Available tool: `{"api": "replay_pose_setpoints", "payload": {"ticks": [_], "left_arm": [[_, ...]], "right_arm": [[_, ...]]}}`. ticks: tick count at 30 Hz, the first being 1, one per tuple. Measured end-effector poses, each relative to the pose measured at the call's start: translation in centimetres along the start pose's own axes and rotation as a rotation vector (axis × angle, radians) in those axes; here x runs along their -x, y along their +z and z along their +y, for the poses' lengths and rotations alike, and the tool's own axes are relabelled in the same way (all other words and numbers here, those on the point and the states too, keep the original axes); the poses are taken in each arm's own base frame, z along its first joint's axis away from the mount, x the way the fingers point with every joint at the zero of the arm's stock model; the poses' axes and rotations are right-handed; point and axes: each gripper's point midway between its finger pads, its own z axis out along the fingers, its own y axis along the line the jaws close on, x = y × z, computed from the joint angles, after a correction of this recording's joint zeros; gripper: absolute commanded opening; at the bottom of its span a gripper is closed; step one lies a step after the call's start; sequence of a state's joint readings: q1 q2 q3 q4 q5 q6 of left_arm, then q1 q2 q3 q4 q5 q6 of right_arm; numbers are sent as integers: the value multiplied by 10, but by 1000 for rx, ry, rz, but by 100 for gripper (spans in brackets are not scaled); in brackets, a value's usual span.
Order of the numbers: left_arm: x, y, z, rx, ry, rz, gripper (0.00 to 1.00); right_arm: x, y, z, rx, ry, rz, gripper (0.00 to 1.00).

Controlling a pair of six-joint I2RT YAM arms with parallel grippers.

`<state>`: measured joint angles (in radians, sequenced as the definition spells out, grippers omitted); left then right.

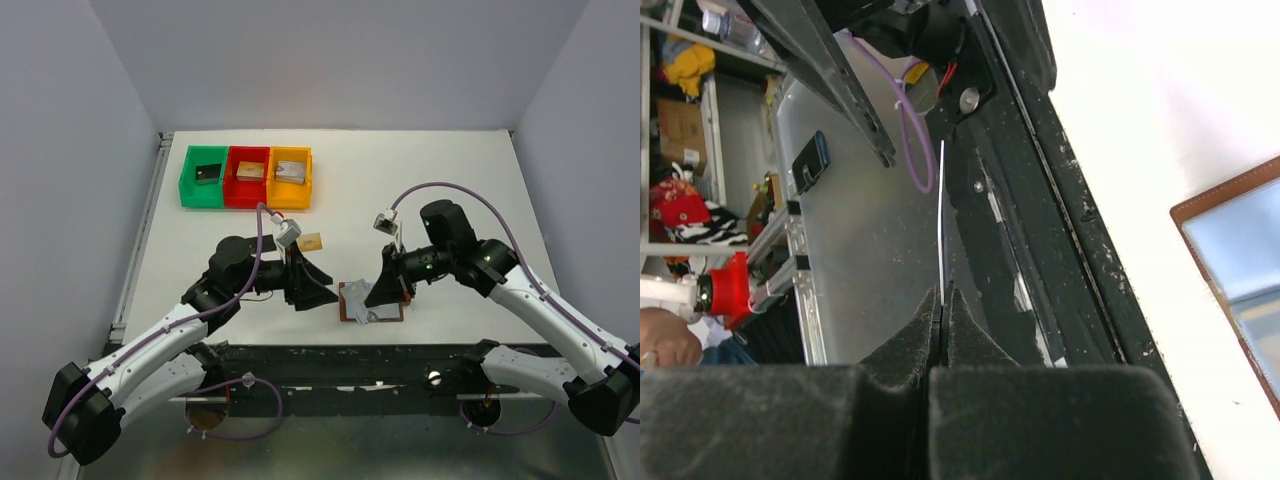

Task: Take the credit cards out of the card holder
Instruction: Place the credit card at the center of the board.

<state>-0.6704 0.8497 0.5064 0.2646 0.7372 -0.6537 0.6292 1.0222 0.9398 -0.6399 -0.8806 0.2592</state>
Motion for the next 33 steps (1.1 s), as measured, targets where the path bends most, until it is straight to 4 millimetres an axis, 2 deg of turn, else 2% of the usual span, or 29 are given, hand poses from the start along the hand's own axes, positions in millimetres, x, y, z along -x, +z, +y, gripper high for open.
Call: {"api": "replay_pose_setpoints", "payload": {"ticks": [4, 10, 17, 18, 21, 23, 26, 27, 29, 30, 31, 33], "left_arm": [[-12, -2, -8, -58, 5, 62, 72], [-15, -4, -19, -124, 17, 90, 64], [-21, -1, -17, -146, -5, 125, 52], [-22, 0, -16, -146, -13, 133, 49], [-25, 1, -16, -150, -22, 144, 29], [-25, 2, -18, -161, -20, 150, 15], [-24, 3, -25, -192, -17, 157, 0], [-24, 3, -26, -199, -18, 159, 0], [-25, 3, -32, -223, -17, 167, 0], [-25, 3, -32, -226, -18, 166, 0], [-24, 4, -33, -228, -16, 162, 0], [-22, 4, -34, -227, -8, 150, 0]], "right_arm": [[-2, 6, 7, 16, -16, 63, 0], [-13, 16, 10, 24, -7, 150, 0], [-13, 25, 17, 37, -40, 195, 0], [-13, 25, 17, 37, -44, 199, 0], [-11, 25, 19, 36, -55, 207, 0], [-11, 25, 18, 30, -61, 215, 0], [-11, 26, 16, 24, -65, 222, 0], [-12, 26, 16, 24, -66, 224, 4], [-14, 25, 16, 21, -62, 230, 34], [-14, 25, 16, 20, -57, 232, 45], [-14, 25, 16, 16, -55, 230, 52], [-13, 25, 13, -8, -49, 222, 56]]}}
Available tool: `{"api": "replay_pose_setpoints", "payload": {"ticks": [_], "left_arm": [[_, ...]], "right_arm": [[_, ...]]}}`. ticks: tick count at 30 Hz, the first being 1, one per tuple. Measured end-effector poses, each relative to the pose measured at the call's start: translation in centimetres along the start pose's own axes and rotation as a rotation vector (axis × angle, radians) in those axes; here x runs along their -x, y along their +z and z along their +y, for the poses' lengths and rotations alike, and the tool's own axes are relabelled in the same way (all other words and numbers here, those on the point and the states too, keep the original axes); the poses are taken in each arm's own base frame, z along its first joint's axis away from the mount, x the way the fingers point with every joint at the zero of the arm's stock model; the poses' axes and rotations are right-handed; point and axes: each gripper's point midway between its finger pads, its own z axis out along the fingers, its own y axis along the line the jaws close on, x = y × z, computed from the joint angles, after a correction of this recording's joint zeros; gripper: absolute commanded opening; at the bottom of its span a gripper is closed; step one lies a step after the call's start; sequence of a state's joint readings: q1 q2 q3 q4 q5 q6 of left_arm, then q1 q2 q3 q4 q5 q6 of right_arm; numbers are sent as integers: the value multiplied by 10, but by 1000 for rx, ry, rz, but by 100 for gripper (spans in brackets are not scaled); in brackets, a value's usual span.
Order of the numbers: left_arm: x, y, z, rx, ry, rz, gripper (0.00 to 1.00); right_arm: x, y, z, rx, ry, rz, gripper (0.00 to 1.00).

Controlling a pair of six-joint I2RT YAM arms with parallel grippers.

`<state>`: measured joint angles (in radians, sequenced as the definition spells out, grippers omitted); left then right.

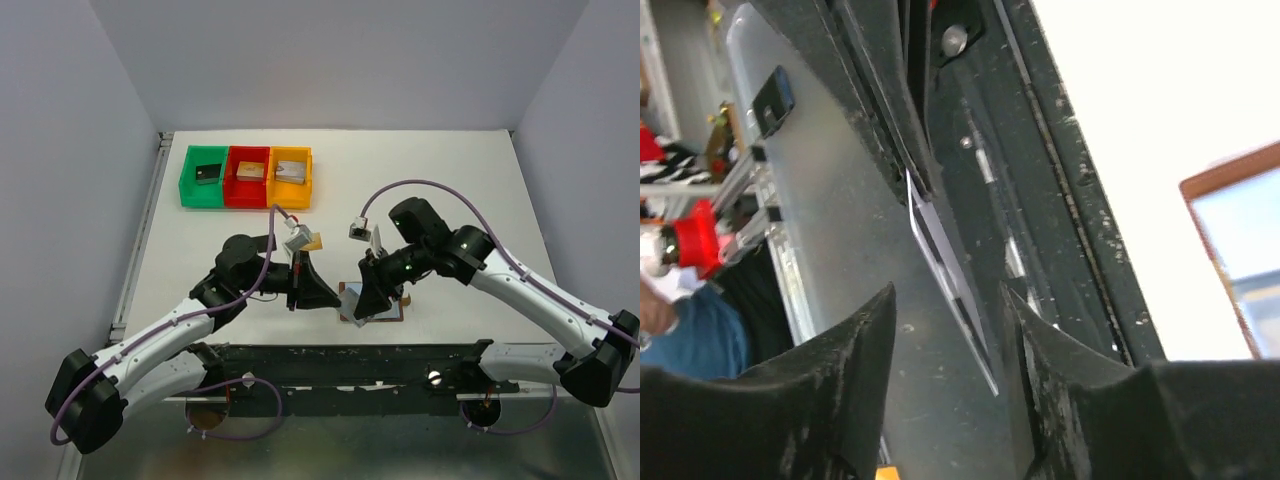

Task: Take the credit cards out of the card holder
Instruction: Place the credit card at the center of the board.

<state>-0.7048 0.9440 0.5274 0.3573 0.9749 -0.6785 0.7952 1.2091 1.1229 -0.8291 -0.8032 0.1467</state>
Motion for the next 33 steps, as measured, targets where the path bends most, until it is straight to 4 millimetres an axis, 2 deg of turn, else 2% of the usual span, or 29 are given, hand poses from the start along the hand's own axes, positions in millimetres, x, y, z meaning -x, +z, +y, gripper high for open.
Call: {"api": "replay_pose_setpoints", "payload": {"ticks": [4, 7, 10, 14, 20, 24, 28, 33], "left_arm": [[11, -5, 5, 81, 21, -89, 0], [25, -15, 13, 168, -8, -220, 0], [26, -30, 22, 225, -44, -349, 0], [32, -44, 29, 265, -102, -490, 0], [58, -53, 18, 223, -121, -636, 0], [64, -56, 13, 192, -135, -679, 0], [66, -57, 11, 175, -147, -696, 0], [69, -57, 8, 160, -148, -706, 0]], "right_arm": [[13, -13, -11, -114, 32, -113, 59], [25, -35, -23, -179, 79, -297, 59], [28, -46, -25, -183, 109, -443, 59], [35, -44, -22, -126, 131, -545, 59], [44, -35, -25, -55, 192, -596, 58], [56, -37, -18, -10, 189, -636, 56], [67, -40, -11, 31, 172, -668, 50], [76, -37, -12, 58, 183, -675, 41]]}}
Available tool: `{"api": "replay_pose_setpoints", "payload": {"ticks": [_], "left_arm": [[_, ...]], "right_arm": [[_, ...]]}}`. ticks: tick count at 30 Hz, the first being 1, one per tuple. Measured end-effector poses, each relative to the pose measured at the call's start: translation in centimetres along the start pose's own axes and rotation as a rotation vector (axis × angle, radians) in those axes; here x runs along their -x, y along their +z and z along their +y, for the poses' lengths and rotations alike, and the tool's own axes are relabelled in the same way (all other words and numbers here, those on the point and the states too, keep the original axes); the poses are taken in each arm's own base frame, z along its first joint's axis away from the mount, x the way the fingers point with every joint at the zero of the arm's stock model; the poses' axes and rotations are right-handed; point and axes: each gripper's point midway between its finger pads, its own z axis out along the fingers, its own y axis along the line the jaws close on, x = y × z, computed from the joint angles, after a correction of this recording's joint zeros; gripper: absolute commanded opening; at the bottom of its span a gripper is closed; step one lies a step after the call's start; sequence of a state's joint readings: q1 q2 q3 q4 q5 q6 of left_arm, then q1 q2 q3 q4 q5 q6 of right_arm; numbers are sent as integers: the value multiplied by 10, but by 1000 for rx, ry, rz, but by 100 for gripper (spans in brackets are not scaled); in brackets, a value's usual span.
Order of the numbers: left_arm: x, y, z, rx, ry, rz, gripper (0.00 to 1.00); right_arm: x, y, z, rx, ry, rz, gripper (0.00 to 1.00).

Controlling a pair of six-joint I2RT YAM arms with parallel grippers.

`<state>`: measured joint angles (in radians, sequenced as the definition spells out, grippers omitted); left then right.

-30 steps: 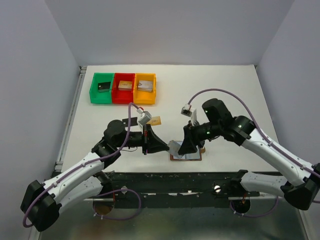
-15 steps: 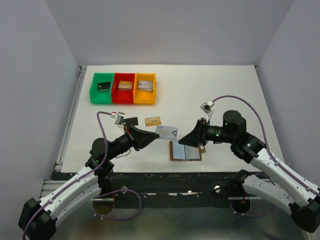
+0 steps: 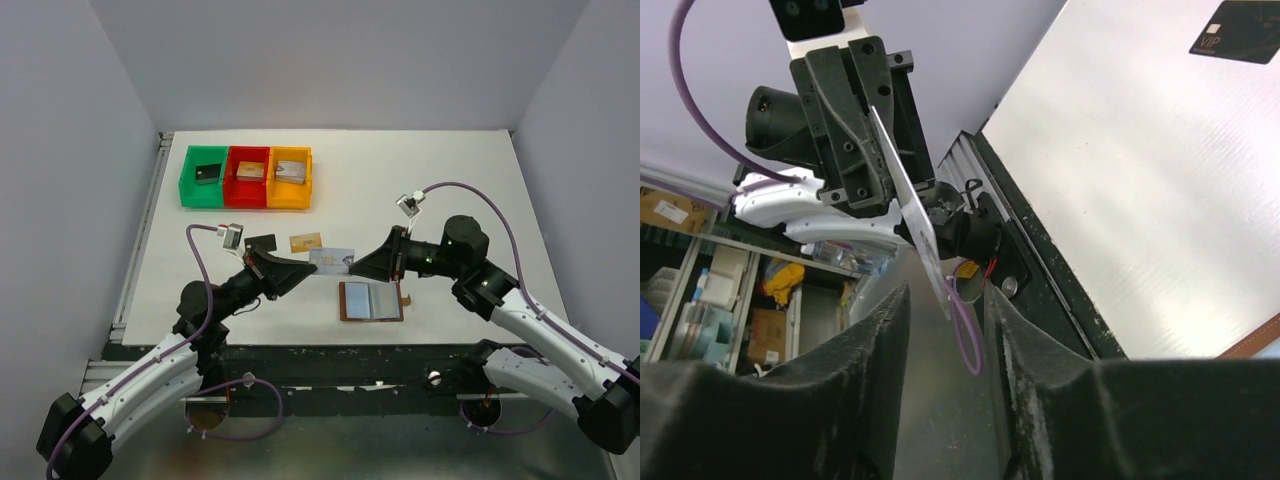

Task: Take the credit cards out of the card holder
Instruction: Place the credit card at the center of the board.

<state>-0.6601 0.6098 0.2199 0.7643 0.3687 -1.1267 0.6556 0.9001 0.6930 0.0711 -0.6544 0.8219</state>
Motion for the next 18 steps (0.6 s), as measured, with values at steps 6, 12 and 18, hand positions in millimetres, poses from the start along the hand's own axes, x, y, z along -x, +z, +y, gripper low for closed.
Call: {"api": "replay_pose_setpoints", "payload": {"ticks": [6, 12, 18], "left_arm": [[1, 0, -1, -3, -4, -5, 0], [-1, -1, 3, 5, -9, -5, 0], [0, -1, 5, 13, -14, -11, 27]], "right_arm": [[0, 5, -2, 13, 19, 6, 29], [0, 7, 0, 31, 17, 10, 13], [1, 8, 4, 54, 19, 17, 0]]}}
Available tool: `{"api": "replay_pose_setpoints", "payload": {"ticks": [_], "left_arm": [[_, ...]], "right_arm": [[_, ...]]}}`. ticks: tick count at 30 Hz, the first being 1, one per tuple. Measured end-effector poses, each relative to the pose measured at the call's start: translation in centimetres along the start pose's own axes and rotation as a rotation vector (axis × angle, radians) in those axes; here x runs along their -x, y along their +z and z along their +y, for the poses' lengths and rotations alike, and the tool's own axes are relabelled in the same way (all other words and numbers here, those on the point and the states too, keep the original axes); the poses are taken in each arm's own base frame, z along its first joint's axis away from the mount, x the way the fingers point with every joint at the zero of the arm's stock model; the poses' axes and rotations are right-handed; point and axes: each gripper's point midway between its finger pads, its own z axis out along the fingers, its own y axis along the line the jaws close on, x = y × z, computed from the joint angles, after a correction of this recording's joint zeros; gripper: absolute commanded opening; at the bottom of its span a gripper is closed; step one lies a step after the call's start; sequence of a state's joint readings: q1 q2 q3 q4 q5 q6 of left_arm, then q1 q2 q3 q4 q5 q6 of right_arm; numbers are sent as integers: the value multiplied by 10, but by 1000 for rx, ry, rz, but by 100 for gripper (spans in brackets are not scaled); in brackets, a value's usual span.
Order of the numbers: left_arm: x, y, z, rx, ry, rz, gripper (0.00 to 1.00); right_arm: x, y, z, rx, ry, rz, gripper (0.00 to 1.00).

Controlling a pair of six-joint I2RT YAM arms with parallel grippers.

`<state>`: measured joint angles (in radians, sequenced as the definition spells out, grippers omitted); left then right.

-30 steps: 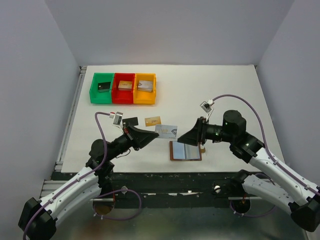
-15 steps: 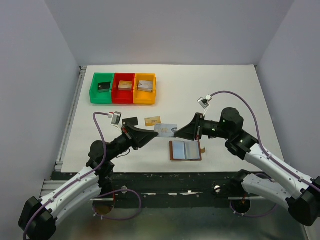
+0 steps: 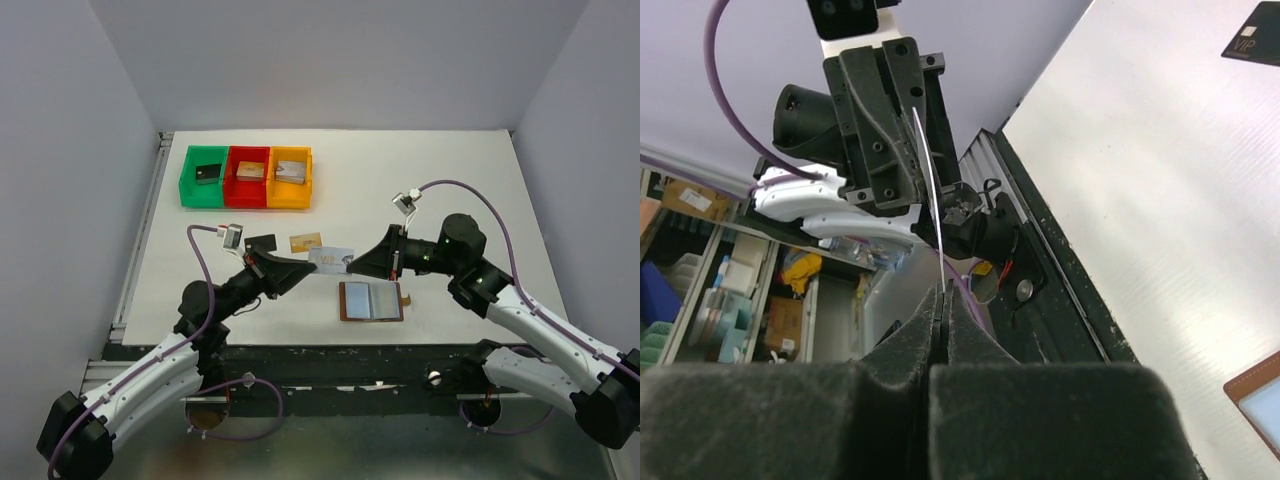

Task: Take the credit cards out of the card holder
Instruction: Place the credit card at the center of the board.

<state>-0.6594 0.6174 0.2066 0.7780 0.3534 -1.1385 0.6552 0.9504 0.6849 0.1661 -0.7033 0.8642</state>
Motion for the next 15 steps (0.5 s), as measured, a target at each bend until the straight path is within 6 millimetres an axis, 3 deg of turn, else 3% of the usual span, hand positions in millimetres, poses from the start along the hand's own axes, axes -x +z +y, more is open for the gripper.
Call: {"api": "replay_pose_setpoints", "payload": {"ticks": [1, 2, 3, 7, 9, 15], "left_arm": [[0, 0, 1, 3, -1, 0, 54], [0, 0, 2, 7, 0, -1, 68], [0, 0, 4, 14, 5, -1, 99], [3, -3, 16, 116, 29, -3, 99], [14, -8, 17, 170, 67, -37, 99], [64, -31, -2, 336, 222, -177, 99]], "right_arm": [[0, 0, 1, 3, -3, -1, 0], [0, 0, 1, 3, -3, -1, 0], [0, 0, 0, 1, -3, 0, 0], [1, -3, -11, -51, 2, 5, 0], [12, -8, -24, -103, 14, -20, 0], [47, -14, -100, -344, 91, -35, 0]]}}
